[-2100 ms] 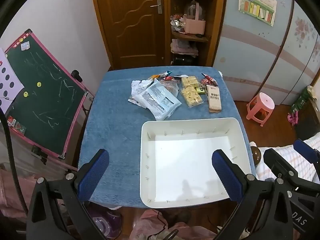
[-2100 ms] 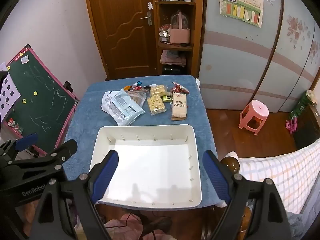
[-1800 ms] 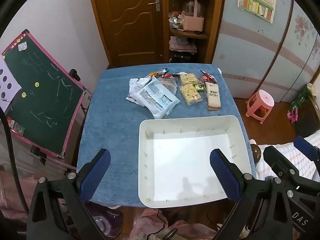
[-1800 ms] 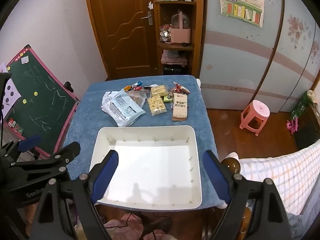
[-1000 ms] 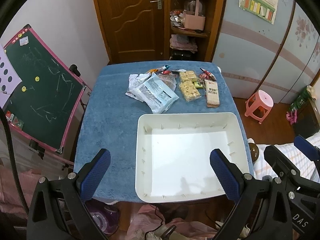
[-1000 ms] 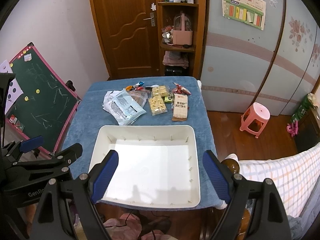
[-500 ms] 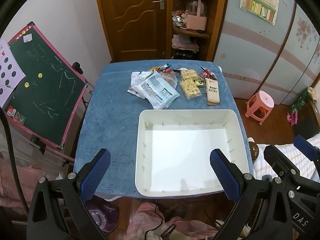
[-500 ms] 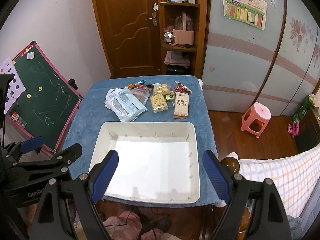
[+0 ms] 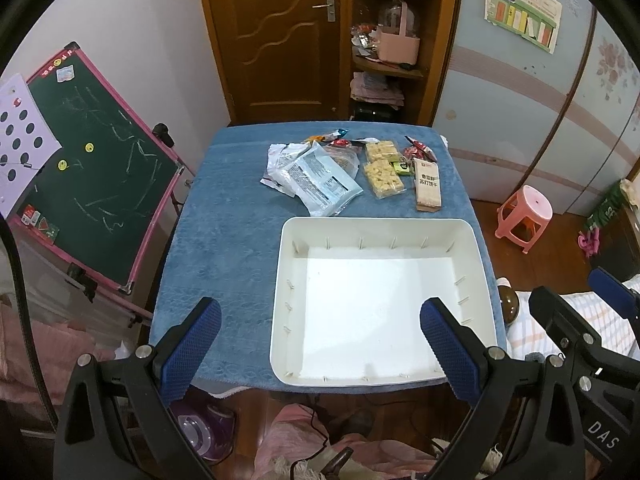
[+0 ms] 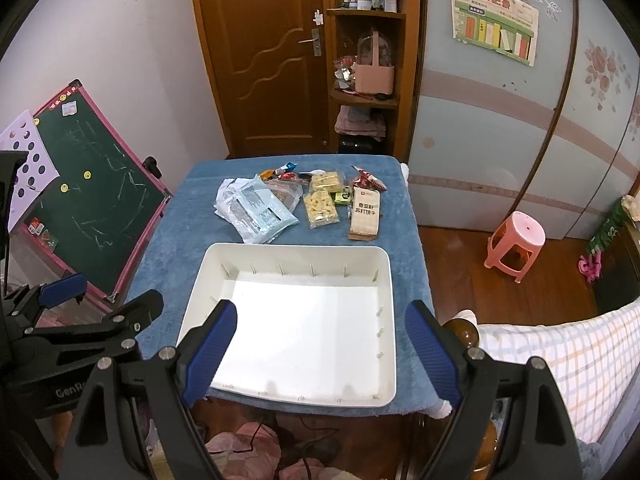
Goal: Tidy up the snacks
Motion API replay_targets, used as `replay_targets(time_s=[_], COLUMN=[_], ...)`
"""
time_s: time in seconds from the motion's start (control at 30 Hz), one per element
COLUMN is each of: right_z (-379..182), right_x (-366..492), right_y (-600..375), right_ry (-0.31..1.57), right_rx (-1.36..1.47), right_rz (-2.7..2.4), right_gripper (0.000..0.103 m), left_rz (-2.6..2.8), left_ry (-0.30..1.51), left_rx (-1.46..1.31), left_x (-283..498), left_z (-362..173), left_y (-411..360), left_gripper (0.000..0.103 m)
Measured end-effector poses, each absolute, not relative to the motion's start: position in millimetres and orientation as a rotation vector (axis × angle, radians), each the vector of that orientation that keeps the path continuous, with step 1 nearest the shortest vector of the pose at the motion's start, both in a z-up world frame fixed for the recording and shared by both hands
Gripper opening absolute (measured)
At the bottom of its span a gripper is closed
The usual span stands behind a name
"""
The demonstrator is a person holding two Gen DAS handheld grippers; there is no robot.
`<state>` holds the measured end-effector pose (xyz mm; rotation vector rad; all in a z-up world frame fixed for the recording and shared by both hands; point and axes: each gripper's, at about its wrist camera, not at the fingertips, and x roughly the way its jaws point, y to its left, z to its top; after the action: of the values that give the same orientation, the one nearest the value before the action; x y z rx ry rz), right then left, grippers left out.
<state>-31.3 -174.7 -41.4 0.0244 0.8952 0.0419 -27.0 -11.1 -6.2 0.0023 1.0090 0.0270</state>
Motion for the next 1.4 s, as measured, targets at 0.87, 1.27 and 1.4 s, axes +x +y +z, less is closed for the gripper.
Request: replay_targets(time_s=[0.87,1.27,1.4], right_z=[-44.4,-44.2,-47.8], right_x=[-27.9,4.2,31.9], right_y=[-170.3,-145.8,-127.6], right_ry=[0.899,0.889,0.904], right_rx=[0.006,0.01,0.02], right_rz=[0.059,0.011,0.022], right_gripper=[0.087,0.087,0.087], left_rz=[0.051,-0.009,-0.011], left_ry=[1.019,1.005,1.019], left_rx=[-0.002,0.022,0.058], left_x=[-23.0,21.4,52.2], left_z=[-8.6,-8.9,-13.6], left_y=[-6.6,18.0,44.1], left_gripper=[0.099,0.1,0.1])
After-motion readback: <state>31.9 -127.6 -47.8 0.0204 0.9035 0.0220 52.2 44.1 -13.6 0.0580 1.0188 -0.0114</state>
